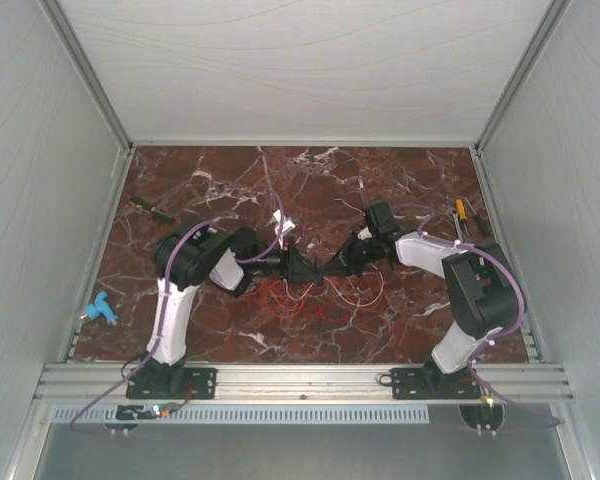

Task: Zip-tie the wires
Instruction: Tie the cable at the center of the board.

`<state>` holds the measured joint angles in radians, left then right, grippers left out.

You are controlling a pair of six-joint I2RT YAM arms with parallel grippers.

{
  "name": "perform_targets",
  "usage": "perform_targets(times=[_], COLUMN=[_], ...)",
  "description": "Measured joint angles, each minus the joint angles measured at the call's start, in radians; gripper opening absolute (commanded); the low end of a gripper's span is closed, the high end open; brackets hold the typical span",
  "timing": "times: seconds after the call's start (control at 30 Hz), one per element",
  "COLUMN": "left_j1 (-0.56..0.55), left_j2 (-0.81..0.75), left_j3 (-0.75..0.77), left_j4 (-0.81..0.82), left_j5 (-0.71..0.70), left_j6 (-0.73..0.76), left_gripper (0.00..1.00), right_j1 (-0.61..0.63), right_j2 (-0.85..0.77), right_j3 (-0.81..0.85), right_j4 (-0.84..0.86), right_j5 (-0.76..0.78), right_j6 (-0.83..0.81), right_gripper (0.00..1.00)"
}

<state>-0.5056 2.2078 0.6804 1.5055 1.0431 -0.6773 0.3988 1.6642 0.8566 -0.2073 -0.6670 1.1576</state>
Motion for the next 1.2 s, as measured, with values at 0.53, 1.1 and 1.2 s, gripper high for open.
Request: perform_targets(times=[0.53,1.1,1.2], left_j1=[0.079,0.116,0.097], left_j2=[-0.299,-0.311,-0.327], left_j3=[0.047,0.014,-0.050], left_j4=[-0.677,-0.507,-0.438], left_j5=[0.050,0.232,0.263], left_j6=[0.489,0.723,0.754], left_gripper=[1.00,0.98,0.98], right_j1=[-0.027,-0.057,-0.057], right_j2=[-0.017,0.002,0.020], right_j3=[0.087,0.143,0.146], right_j4=[-0.116,-0.211,-0.251], right_j5=[-0.051,-0.270,-0.303], right_j6=[-0.212,-0.706,-0.790], right_gripper=[0.00,0.00,0.00])
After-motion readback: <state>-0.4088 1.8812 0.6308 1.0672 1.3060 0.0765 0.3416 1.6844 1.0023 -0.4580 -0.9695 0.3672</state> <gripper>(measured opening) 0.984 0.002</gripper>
